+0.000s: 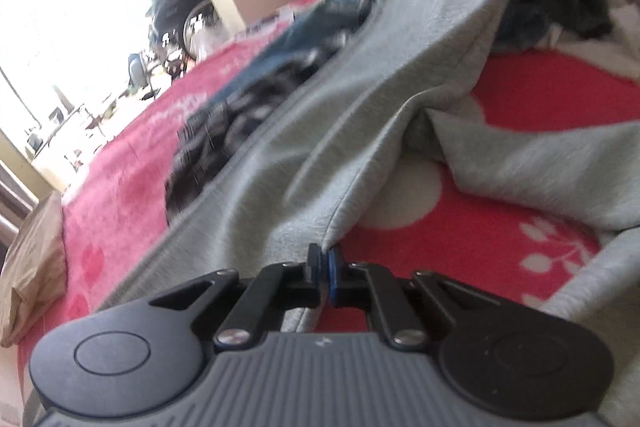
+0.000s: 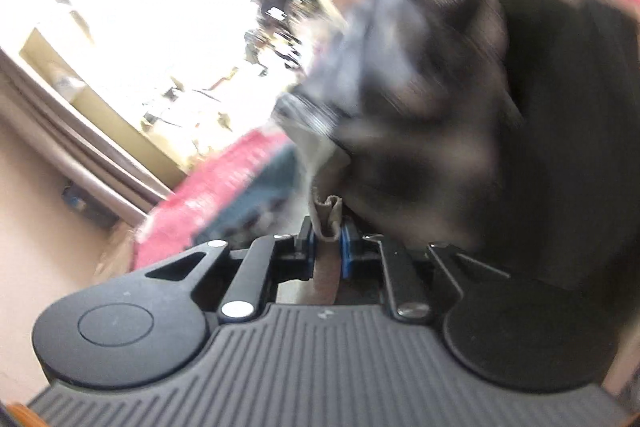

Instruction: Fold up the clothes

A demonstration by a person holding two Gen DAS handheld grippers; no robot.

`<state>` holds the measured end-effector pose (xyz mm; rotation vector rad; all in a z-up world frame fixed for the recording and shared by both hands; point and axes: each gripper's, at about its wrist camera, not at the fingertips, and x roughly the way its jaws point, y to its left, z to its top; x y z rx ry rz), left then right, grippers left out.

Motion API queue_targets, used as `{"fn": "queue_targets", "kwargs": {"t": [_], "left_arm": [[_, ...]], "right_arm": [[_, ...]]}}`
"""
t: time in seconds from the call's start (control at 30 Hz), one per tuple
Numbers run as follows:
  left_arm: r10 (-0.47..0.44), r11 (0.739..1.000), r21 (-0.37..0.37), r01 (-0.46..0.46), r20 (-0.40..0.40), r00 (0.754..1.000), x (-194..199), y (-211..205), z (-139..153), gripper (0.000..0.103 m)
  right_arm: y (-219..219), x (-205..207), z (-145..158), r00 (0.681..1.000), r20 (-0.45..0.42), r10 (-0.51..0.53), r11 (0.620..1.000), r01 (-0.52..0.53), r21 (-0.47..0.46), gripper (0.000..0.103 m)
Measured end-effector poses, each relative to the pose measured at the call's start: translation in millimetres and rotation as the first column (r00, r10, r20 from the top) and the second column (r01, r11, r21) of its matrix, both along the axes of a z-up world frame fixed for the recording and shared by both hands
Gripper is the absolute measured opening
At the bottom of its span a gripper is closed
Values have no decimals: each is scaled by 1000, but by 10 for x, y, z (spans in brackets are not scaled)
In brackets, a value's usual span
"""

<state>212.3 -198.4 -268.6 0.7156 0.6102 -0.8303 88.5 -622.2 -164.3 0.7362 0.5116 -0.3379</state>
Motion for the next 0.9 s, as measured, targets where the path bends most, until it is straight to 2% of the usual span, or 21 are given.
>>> {"fn": "queue_targets", "kwargs": {"t": [0.1,0.23,0.33,0.43,0.6,0.7,0.8,0.9], "left_arm": [[-41,999,-23,41,-11,999,-6,129,102,4],[-127,992,-15,126,-15,992,-156,145,96,3],[-132,991,-21,132,1,991,-215,114,128,4],[-122,992,-42,122,-3,992,-209,121,122,4],[-130,991,-34,129,-37,991,-223,130,-48,4],[-130,991,-4,130,-80,988,-206,64,-217,6],[-129,990,47,135,-114,985,-188,0,-340,15],[-106,992,51,115,-145,984,-169,3,-335,29]], "right_arm": [[-82,244,330,999,43,25,998,-22,-62,10],[-311,657,566,998,61,35,998,-32,-45,9],[-342,992,771,993,91,75,997,-73,-23,9],[-239,993,1075,982,147,118,991,-107,-80,9],[-455,246,789,998,52,18,995,-13,-97,9],[-666,-101,107,994,-73,-86,995,82,-57,9],[-792,-236,-412,978,-151,-143,990,139,-32,10],[-868,-330,-525,961,-180,-209,978,201,-61,12]]}}
